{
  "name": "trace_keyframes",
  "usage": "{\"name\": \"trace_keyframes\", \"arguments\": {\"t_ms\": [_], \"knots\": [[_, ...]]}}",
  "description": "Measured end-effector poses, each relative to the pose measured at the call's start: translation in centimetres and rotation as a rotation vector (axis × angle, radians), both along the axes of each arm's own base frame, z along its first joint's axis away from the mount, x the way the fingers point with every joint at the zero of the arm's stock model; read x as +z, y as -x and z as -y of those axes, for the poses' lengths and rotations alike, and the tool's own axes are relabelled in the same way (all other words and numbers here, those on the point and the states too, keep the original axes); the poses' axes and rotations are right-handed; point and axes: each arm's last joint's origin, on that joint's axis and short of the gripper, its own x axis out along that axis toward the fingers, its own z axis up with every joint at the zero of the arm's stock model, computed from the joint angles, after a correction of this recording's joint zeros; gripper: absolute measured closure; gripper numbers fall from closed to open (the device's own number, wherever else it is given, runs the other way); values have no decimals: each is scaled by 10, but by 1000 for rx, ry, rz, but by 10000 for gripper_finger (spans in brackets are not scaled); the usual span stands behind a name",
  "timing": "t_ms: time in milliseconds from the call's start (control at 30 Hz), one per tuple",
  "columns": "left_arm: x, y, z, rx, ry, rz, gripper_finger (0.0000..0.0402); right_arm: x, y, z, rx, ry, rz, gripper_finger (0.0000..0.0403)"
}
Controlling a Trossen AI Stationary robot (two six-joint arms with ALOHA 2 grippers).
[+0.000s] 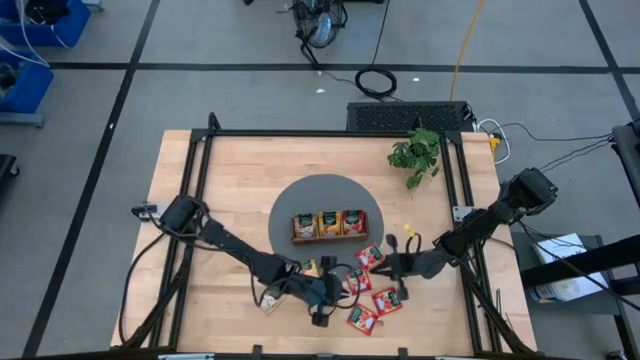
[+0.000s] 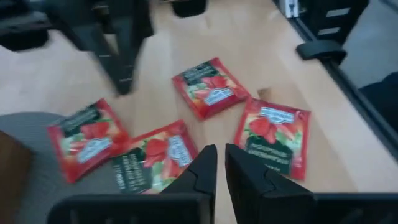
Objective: Pick & Place Tea
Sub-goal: Put the red tea bag into the right section of the wooden organizer
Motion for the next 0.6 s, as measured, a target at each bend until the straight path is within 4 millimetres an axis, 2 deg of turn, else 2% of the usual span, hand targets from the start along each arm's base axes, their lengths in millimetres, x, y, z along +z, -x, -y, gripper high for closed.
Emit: {"name": "trace_keyframes", "arguments": {"t_ms": [100,200,300,433,600], "knots": [[-4,-4,-1,-35,51,1,376,-2,-1,4,-89,-14,-12,403],[-15,-6,0,-63,25,-16,395,-4,-3,9,-117,-30,-29,402],[-23,-10,2,-85,-10,-23,393,-5,-4,12,-133,-24,-34,399],[-22,-16,3,-84,-4,-4,388,-7,-4,13,-151,-61,-52,394],[-33,-26,-3,-69,1,-19,396,-12,-1,19,-147,-109,-87,384]]}}
